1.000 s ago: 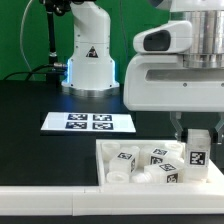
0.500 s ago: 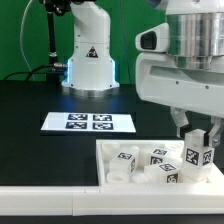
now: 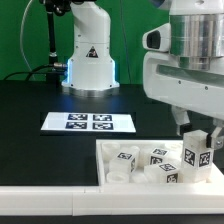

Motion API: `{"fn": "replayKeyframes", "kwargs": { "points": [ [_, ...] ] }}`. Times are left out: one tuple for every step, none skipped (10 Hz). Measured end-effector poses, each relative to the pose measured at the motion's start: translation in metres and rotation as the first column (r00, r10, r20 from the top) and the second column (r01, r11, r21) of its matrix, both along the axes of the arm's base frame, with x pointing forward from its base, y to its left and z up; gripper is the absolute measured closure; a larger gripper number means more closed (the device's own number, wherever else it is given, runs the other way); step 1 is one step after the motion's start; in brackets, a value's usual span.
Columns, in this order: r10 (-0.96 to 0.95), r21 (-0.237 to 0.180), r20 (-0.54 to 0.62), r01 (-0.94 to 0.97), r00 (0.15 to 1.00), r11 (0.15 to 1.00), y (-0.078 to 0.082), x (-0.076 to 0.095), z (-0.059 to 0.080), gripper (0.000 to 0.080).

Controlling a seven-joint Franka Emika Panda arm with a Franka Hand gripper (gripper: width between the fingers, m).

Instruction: Assemble one leg

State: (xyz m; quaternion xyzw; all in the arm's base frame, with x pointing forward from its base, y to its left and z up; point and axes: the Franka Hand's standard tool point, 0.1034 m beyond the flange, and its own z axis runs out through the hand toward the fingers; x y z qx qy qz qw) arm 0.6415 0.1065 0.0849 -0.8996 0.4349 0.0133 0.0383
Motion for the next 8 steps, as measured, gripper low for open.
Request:
{"fn": "replayKeyframes", "kwargs": {
  "points": [
    [0.202, -0.005, 0.017, -0.202, 0.979, 0.979, 0.0002, 0.0025, -0.0023, 0.0247],
    [0.319, -0.007, 0.023, -0.319, 0.948, 0.948, 0.0043, 0.0017, -0.0056, 0.0247],
    [0.386, -0.013, 0.025, -0.386, 0.922, 0.922, 0.0086, 0.0003, -0.0061, 0.0171],
    [0.454, -0.016, 0.031, -0.454, 0.89, 0.891, 0.0056, 0.0009, -0.0062, 0.0153],
    [0.493, -0.019, 0.033, -0.493, 0.869, 0.87, 0.0047, 0.0009, -0.0065, 0.0153],
    [0.616, -0.031, 0.036, -0.615, 0.787, 0.788, 0.0041, 0.001, -0.0066, 0.0151],
    [0.776, -0.057, 0.033, -0.774, 0.63, 0.63, 0.0042, 0.0021, -0.0059, 0.0151],
    [0.843, -0.068, 0.034, -0.84, 0.537, 0.538, 0.0049, 0.0028, -0.006, 0.0151]
  ]
}}
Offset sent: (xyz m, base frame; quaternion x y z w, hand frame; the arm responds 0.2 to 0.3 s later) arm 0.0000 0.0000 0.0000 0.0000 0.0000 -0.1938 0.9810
